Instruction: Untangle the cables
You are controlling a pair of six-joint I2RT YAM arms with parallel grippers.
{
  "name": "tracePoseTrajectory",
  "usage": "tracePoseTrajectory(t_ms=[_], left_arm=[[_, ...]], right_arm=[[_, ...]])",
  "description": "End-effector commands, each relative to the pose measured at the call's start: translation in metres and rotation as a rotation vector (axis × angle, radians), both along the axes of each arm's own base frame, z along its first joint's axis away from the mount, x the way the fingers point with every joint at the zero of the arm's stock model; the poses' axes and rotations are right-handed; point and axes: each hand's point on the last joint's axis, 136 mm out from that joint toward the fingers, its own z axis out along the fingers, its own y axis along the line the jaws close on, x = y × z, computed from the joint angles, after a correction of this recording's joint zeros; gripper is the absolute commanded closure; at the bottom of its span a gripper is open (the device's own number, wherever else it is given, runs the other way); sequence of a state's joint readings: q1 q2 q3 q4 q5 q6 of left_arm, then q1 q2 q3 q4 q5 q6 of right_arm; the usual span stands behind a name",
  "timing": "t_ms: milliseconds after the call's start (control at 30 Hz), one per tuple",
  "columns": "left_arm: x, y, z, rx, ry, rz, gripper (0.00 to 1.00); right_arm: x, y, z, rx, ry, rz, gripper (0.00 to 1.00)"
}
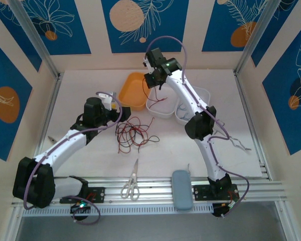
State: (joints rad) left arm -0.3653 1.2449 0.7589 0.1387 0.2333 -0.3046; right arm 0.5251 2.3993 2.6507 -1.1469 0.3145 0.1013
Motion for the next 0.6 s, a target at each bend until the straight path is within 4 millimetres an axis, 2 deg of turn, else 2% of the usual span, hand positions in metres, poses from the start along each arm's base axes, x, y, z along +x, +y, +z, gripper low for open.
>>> tracePoseTrajectory(t_ms=[0, 300, 567], left_arm=[[-0.002, -0.002, -0.004, 0.013, -0.004, -0.007, 0.08], [-0.005, 0.001, -0.008, 0.021, 0.000, 0.000, 0.07], [-0.005, 0.000, -0.012, 0.016, 0.012, -0.004, 0.07]], right_arm=[[0.003, -0.001, 0.001, 0.135, 0.058, -0.070, 1.00], [0.004, -0.056, -0.032, 0.210, 0.233, -0.396, 1.00], [0.002, -0.071, -0.081, 0.112, 0.292, -0.458, 1.00]])
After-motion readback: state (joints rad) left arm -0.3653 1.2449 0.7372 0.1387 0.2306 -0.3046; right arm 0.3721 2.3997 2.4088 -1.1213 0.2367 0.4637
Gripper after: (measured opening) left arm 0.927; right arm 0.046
